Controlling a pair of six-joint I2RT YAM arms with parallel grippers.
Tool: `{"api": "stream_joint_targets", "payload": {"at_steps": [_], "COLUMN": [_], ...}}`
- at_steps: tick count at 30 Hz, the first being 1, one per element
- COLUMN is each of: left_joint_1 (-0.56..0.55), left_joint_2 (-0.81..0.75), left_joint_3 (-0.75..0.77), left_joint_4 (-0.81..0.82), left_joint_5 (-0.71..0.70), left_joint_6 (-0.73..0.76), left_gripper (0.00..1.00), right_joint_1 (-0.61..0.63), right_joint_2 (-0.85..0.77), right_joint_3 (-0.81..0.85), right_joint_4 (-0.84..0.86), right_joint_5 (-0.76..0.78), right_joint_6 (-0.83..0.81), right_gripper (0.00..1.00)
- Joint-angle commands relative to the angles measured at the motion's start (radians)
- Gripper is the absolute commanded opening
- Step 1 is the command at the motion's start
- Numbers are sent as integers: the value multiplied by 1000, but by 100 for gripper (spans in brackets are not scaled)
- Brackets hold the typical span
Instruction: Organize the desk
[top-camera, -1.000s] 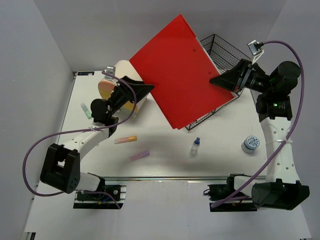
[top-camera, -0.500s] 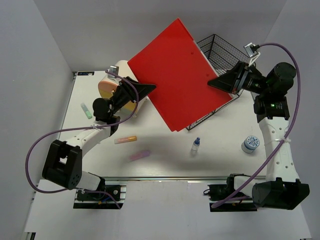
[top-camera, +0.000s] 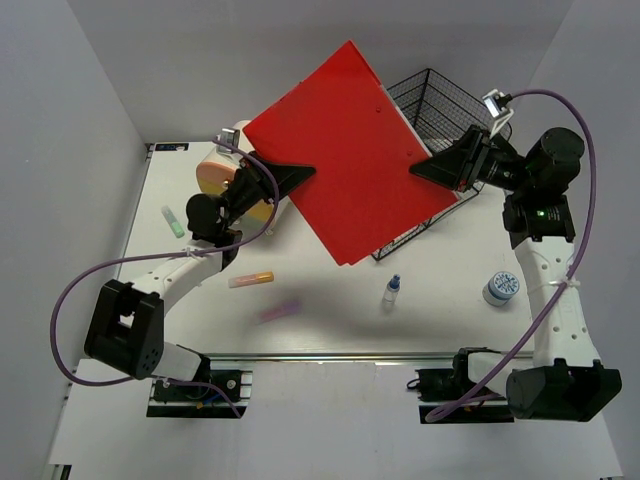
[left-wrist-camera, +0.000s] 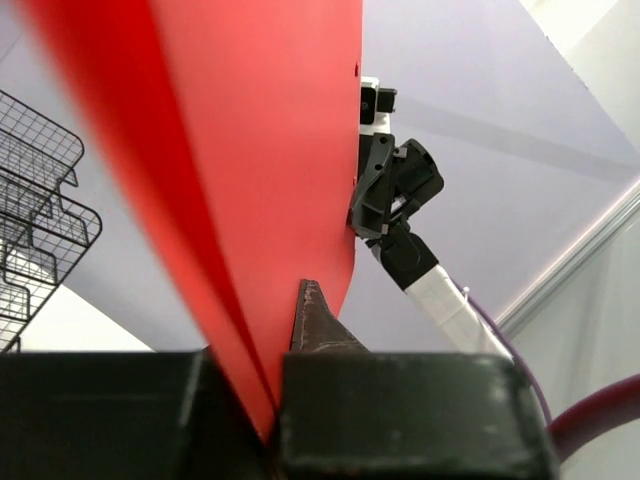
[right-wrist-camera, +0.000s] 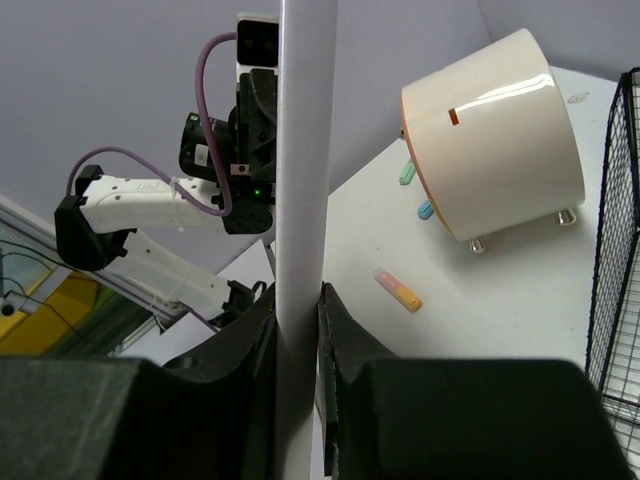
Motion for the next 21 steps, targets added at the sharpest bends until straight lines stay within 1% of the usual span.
{"api": "stream_joint_targets", "payload": {"at_steps": [1,3,4,5,6,8,9,11,13,15,19,20,21], "left_joint_1": [-18,-18,-18,-18,-18,-7,-7,2,2,-7,-7,-7,-7], "left_joint_2": [-3,3,3,0,-6,-14,-20,-43,-72,-90,-100,-97,-92], "left_joint_3": [56,66,66,66,62,57,56,65,73,85,143,158,172], "left_joint_4": [-12,-21,-23,-34,-40,-55,-64,-133,-234,-291,-460,-487,-517], "left_joint_5": [50,78,107,121,133,177,193,253,300,325,407,426,438], "left_joint_6": [2,4,5,5,7,22,31,88,175,262,379,399,440], "left_gripper": [7,2,0,0,0,0,0,0,0,0,0,0,0], "right_joint_1": [17,18,20,15,17,12,14,14,14,17,23,23,26], "right_joint_2": [-30,-32,-32,-29,-26,-15,-4,17,34,63,96,103,106], "right_joint_3": [16,28,45,53,60,95,108,140,171,188,197,203,211], "right_joint_4": [-12,-41,-79,-100,-153,-202,-253,-302,-330,-367,-382,-411,-438], "right_joint_5": [17,19,20,20,20,17,11,-12,-32,-73,-153,-177,-187], "right_joint_6": [-73,-114,-139,-188,-214,-275,-336,-406,-432,-466,-515,-535,-605], "right_gripper": [9,25,36,41,53,64,73,83,84,84,82,81,81]}}
